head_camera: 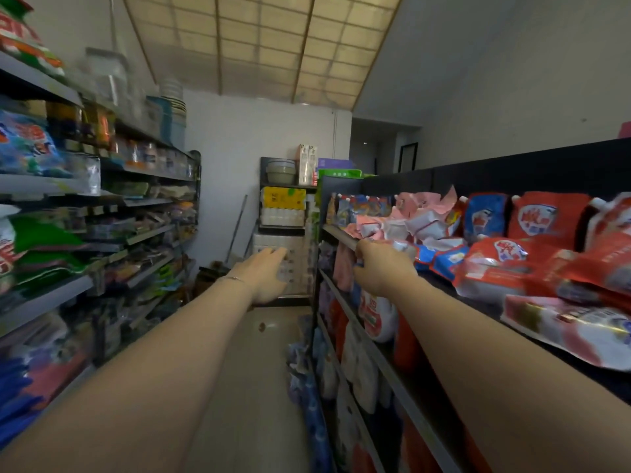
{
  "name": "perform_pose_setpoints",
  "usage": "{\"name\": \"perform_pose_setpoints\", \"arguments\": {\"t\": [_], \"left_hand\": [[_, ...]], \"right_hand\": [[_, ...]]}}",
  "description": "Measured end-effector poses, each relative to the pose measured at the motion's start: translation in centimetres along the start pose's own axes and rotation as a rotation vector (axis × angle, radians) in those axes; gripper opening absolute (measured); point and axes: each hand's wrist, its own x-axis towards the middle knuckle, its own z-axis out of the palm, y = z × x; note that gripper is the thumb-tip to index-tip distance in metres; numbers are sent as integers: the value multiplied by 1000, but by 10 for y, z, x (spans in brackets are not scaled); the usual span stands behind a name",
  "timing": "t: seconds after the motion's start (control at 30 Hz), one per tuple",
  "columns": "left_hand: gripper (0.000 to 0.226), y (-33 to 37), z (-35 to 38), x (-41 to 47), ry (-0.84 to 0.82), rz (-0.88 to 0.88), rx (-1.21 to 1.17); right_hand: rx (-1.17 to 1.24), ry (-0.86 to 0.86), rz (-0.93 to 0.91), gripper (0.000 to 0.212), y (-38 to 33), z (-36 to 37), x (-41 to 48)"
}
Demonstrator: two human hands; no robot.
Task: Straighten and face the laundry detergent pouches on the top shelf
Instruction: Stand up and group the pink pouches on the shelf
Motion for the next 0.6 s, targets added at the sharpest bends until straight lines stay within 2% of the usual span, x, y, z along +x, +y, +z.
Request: {"name": "perform_pose_setpoints", "arguments": {"t": [0.27,0.6], "left_hand": [[57,-57,60,112,-92,-1,-24],[51,-98,125,268,-103,36,-78]], "right_hand": [[36,-42,113,23,19,70,104],[-78,-41,95,33,60,147,249]]}}
